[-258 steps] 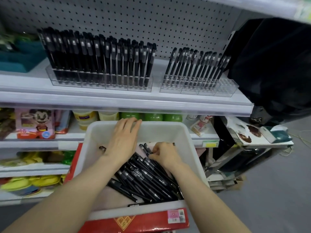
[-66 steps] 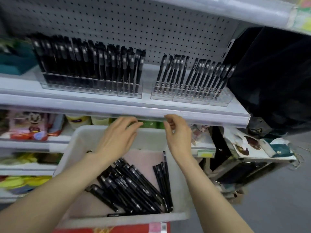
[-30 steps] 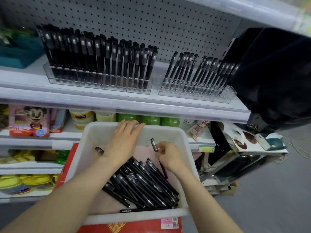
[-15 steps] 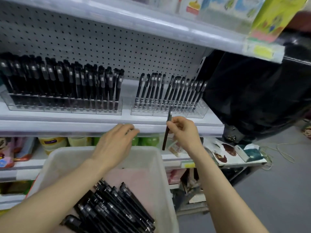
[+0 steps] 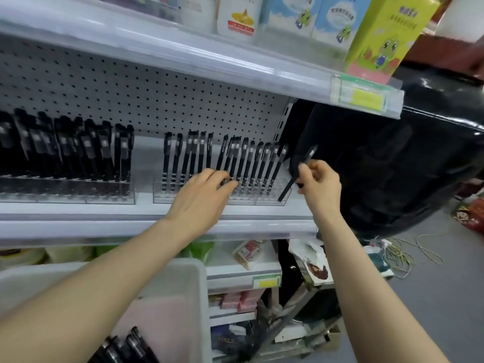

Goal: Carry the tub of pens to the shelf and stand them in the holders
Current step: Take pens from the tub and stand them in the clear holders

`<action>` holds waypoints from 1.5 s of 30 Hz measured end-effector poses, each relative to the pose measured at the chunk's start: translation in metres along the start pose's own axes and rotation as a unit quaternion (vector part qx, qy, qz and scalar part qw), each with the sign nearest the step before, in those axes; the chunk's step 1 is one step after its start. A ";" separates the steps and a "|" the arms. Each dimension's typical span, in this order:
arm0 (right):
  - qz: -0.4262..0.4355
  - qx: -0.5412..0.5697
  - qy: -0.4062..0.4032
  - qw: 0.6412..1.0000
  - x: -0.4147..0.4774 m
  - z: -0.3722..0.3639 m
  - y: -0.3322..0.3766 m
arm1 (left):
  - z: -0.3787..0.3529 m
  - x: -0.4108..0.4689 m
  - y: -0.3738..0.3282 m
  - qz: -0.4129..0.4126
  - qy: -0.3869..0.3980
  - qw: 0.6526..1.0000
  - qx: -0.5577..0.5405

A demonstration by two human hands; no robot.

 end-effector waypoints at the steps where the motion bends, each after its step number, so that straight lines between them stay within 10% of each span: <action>1: 0.007 -0.002 -0.015 1.000 0.008 0.003 -0.001 | -0.003 0.001 0.000 0.004 0.001 1.000 0.004; 26: 0.002 -0.075 0.081 0.994 0.022 -0.049 -0.026 | -0.016 -0.003 0.005 0.008 -0.004 0.999 0.032; 35: 0.043 -0.081 -0.015 0.996 -0.037 -0.035 0.025 | 0.026 -0.063 0.048 0.033 -0.029 0.999 -0.004; 45: 0.089 -0.004 0.178 0.980 -0.191 -0.160 0.093 | 0.047 -0.176 0.137 0.082 0.000 0.996 -0.022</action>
Point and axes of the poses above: each hand's wrist, its own x-axis towards the middle knuckle, its own z-axis out of the back of the hand, y = z × x, the point moved 9 cm from there along x, towards the middle knuckle, and after that the axes turned 11 degrees about z, right-handed, at the moved point
